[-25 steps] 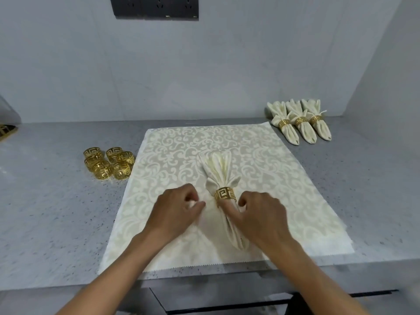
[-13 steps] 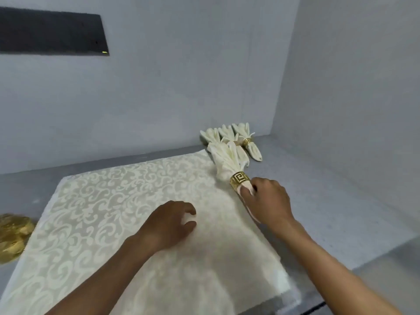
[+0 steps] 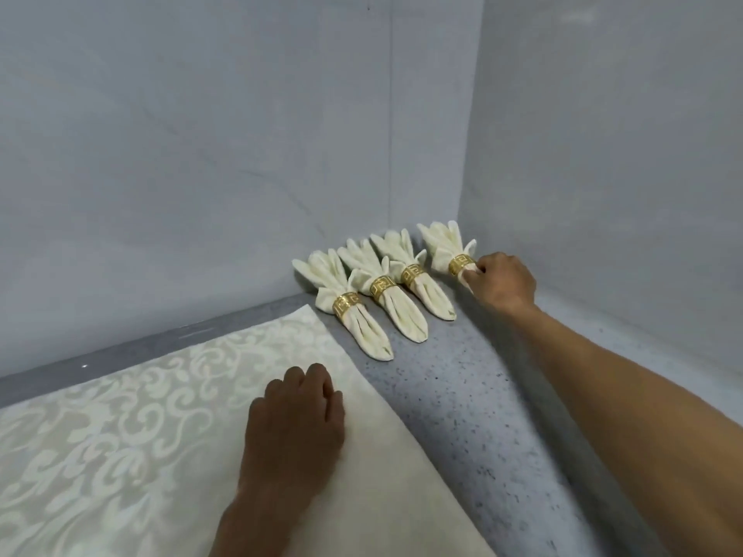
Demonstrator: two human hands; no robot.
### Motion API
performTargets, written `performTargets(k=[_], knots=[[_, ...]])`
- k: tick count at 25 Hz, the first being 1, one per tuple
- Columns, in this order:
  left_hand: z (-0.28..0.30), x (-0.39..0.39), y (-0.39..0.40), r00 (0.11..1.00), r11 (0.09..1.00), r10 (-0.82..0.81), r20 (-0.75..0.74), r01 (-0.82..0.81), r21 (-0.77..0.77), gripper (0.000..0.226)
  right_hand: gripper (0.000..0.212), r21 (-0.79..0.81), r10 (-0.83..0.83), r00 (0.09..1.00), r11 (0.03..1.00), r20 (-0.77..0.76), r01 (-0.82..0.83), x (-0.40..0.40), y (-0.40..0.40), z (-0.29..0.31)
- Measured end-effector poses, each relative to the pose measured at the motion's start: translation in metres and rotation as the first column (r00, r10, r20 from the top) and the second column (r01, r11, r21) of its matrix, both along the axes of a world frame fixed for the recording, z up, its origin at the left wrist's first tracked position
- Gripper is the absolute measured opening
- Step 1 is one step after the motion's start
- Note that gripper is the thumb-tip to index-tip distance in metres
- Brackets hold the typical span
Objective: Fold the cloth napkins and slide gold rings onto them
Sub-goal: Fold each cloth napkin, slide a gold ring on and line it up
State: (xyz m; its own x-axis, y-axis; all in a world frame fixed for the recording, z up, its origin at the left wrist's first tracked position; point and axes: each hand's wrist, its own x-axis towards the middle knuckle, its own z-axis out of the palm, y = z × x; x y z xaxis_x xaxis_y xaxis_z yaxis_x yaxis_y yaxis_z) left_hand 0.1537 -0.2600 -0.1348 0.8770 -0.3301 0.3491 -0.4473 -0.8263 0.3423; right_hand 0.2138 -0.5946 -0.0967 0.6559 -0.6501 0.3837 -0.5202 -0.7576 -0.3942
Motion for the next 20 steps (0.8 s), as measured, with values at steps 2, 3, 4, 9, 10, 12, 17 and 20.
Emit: performTargets(k=[2,3,4,9,10,12,17,20], knots=[[0.000,0.001,-0.002,1.000,1.000,0.000,0.013,-0.001,0.025,0.012,0.028,0.018,-0.012,1.000,1.000,0.006,0.012,0.026,0.000,-0.011],[-0.001,0.002,-0.002,1.000,1.000,-0.006,0.013,0.006,0.025,0.012,0.029,0.042,-0.007,1.000,0.999,0.012,0.006,0.036,0.000,-0.015],[-0.001,0.002,-0.002,1.000,1.000,-0.006,0.000,0.006,0.023,0.012,0.029,0.071,0.004,1.000,0.997,0.020,-0.005,0.042,0.000,-0.018],[0.000,0.002,-0.001,0.999,0.999,0.014,-0.036,-0.013,0.036,0.011,0.030,0.150,0.113,0.992,0.981,0.054,-0.120,0.049,-0.002,-0.027],[-0.001,0.002,-0.001,0.999,0.999,0.019,-0.044,-0.018,0.032,0.011,0.027,0.145,0.131,0.991,0.980,0.039,-0.136,0.048,-0.004,-0.028],[-0.004,0.003,-0.001,0.999,1.000,0.009,-0.036,-0.009,0.010,0.011,0.032,0.158,0.140,0.990,0.978,0.001,-0.139,0.044,-0.009,-0.029],[-0.007,0.009,0.000,1.000,0.999,0.016,-0.011,-0.016,-0.045,0.010,0.053,0.047,0.101,0.991,0.994,-0.088,-0.097,-0.016,0.014,-0.035],[-0.008,0.010,-0.002,0.998,0.998,0.003,-0.065,-0.007,-0.063,0.009,0.048,-0.036,0.207,0.971,0.977,-0.120,-0.212,-0.090,0.050,-0.037]])
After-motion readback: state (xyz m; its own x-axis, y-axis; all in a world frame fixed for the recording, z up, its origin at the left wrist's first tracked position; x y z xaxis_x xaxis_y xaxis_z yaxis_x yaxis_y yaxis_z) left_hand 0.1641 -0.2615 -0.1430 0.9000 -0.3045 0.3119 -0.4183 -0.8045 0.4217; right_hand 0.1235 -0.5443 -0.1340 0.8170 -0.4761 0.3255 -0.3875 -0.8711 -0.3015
